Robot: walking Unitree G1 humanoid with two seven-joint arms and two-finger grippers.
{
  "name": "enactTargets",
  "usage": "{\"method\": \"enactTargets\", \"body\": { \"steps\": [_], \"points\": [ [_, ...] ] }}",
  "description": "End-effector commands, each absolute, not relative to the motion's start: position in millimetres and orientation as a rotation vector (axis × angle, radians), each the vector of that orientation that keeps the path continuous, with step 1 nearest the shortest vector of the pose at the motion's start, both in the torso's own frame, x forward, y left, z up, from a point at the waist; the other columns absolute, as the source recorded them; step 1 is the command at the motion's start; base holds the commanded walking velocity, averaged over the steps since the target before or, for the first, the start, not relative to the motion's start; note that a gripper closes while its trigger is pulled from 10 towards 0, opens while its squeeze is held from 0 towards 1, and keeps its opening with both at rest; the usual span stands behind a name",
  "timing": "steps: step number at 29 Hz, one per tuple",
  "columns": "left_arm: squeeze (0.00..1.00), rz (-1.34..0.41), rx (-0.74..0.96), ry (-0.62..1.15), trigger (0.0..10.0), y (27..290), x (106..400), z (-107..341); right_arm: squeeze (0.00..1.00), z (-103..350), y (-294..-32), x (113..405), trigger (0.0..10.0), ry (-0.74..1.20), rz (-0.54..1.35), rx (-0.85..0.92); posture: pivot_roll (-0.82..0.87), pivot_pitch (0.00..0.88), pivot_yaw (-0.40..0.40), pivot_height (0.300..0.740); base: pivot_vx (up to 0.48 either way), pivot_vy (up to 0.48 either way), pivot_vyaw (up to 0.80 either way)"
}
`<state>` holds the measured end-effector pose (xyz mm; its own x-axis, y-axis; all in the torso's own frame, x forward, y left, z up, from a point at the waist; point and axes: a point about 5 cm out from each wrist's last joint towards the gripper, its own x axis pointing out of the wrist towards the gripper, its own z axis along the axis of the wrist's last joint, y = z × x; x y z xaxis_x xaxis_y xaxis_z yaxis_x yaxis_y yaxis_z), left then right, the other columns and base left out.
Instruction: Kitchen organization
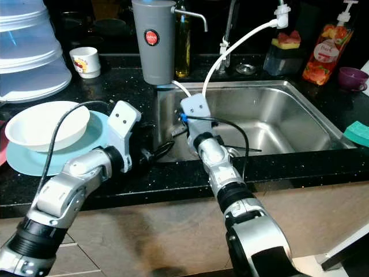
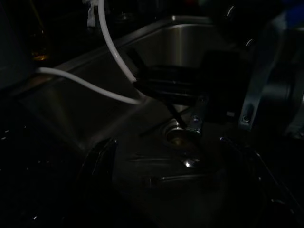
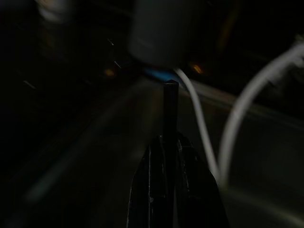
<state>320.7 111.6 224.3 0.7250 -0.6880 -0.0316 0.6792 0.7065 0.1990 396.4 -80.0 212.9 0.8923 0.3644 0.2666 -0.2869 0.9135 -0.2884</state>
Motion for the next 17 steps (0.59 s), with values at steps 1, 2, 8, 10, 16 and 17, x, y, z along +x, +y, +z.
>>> {"method": "enactTargets", "body": {
  "steps": [1,2,8,10,16,17],
  "points": [
    [0.00,-0.776,0.191,-0.054,10.0,110.4,320.8,225.2,0.00,209.2,-82.9,398.1,10.0,-0.294,0.320,-0.271,0.06,0.069,-0.033,0.740,0.000,0.000,0.00],
    [0.00,-0.781,0.195,-0.058,10.0,110.0,321.4,224.9,0.00,208.7,-88.7,400.0,10.0,-0.285,0.285,-0.276,0.06,0.069,-0.033,0.740,0.000,0.000,0.00],
    [0.00,-0.792,0.190,-0.071,10.0,109.6,322.8,225.7,0.00,210.2,-105.0,405.3,10.0,-0.258,0.189,-0.314,0.06,0.065,-0.029,0.740,0.000,0.000,0.00],
    [0.00,-0.799,0.183,-0.075,10.0,109.0,323.6,225.7,0.00,209.0,-109.8,406.9,10.0,-0.237,0.158,-0.322,0.06,0.063,-0.029,0.740,0.000,0.000,0.00],
    [0.00,-0.808,0.178,-0.078,10.0,107.7,322.9,225.7,1.00,205.9,-112.8,407.8,10.0,-0.205,0.147,-0.298,0.06,0.064,-0.026,0.740,0.000,0.000,0.00],
    [0.00,-0.808,0.178,-0.078,10.0,107.7,322.9,225.7,1.00,205.9,-112.8,407.8,10.0,-0.205,0.147,-0.298,0.06,0.064,-0.026,0.740,0.000,0.000,0.00]
  ]
}}
